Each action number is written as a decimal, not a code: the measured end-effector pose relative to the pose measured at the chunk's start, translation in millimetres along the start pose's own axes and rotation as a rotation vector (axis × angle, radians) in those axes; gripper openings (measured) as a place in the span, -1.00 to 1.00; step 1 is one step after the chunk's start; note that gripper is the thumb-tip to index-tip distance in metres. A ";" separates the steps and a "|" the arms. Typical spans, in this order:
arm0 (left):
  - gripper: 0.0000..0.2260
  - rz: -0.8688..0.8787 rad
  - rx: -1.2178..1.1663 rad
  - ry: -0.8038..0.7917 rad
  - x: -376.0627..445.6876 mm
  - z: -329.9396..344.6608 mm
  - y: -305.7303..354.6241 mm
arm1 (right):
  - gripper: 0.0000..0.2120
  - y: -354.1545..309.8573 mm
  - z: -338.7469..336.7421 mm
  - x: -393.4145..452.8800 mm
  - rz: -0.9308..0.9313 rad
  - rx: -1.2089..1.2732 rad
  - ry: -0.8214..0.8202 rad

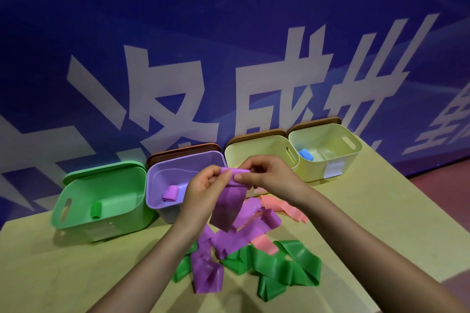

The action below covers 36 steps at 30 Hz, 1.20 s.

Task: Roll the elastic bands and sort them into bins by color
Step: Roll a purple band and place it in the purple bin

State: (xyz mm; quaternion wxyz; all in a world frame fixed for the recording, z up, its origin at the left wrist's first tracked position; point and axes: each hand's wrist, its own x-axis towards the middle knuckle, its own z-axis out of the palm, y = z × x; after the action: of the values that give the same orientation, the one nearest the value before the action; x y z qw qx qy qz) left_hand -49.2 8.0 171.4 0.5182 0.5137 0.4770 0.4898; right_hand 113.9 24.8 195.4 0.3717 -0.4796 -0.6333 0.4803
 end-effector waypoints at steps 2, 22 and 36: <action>-0.88 0.102 0.084 0.014 -2.4 1.1 0.5 | -0.85 -3.1 -1.2 -1.5 0.000 -0.001 -0.020; -0.83 -0.139 -0.016 -0.014 -7.6 -4.4 -5.9 | -0.84 4.1 24.3 -0.9 -0.095 0.030 0.248; -0.67 -0.302 -0.263 0.015 -7.5 -3.5 -8.7 | -0.82 13.6 14.6 -5.0 -0.427 -0.526 0.120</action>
State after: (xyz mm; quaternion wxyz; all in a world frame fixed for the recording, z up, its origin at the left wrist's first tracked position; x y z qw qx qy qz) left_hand -53.0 0.9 162.7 0.6448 0.3605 0.4846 0.4683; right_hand 105.0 17.4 178.4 0.3640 -0.4429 -0.7986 0.1830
